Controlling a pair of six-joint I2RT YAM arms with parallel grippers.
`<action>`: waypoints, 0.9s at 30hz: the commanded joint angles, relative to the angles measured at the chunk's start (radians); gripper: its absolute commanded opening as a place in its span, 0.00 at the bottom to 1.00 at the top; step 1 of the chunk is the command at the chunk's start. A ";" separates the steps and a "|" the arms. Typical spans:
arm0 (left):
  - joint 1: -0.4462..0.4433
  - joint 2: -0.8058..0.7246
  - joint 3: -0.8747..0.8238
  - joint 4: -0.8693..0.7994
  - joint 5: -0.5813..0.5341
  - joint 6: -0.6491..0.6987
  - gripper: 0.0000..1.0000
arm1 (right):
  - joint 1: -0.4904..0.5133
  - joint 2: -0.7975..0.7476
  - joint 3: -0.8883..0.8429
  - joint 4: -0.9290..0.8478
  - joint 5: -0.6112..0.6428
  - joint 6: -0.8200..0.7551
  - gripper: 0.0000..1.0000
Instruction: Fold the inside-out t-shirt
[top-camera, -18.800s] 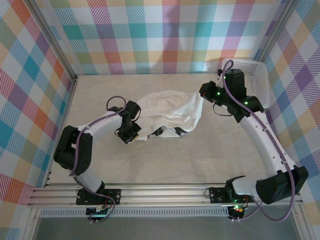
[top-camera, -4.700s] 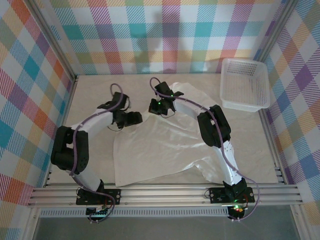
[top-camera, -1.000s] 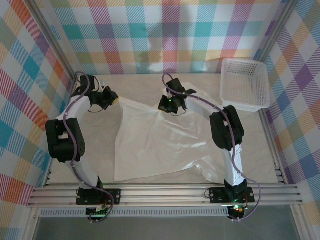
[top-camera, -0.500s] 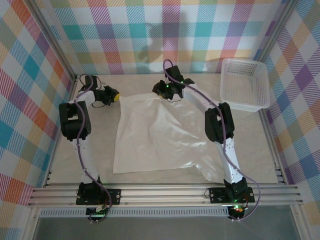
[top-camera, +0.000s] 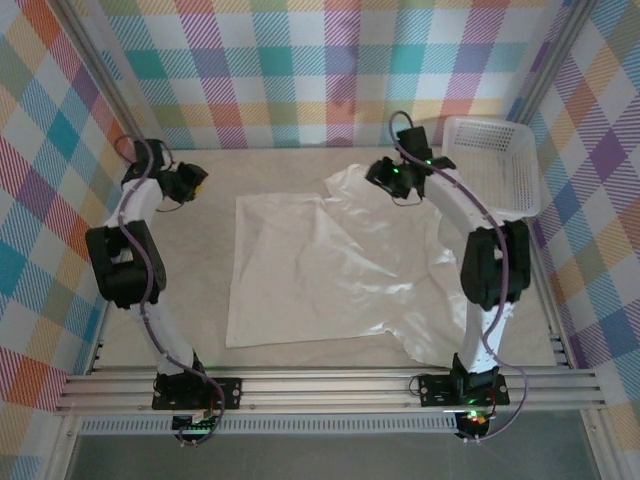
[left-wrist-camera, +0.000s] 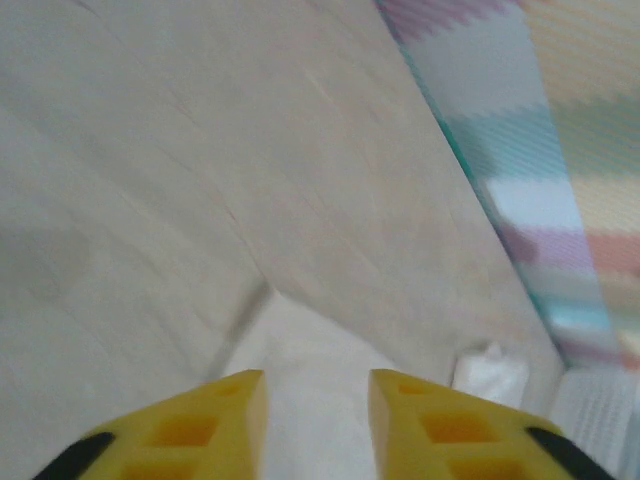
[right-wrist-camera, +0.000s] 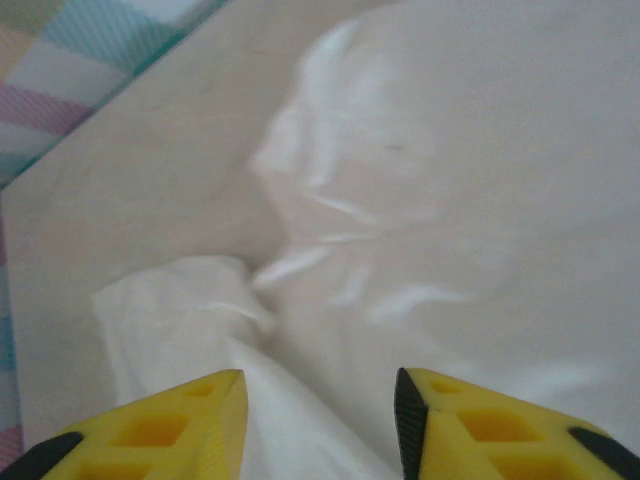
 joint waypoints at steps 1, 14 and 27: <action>-0.206 -0.082 -0.129 -0.054 -0.120 0.040 0.07 | -0.053 -0.002 -0.161 0.036 0.053 0.036 0.27; -0.287 0.231 0.012 -0.100 -0.341 -0.020 0.00 | -0.066 0.135 -0.175 0.057 0.017 0.052 0.00; -0.091 0.475 0.292 -0.225 -0.390 -0.074 0.00 | -0.015 0.383 0.040 0.113 -0.041 0.217 0.00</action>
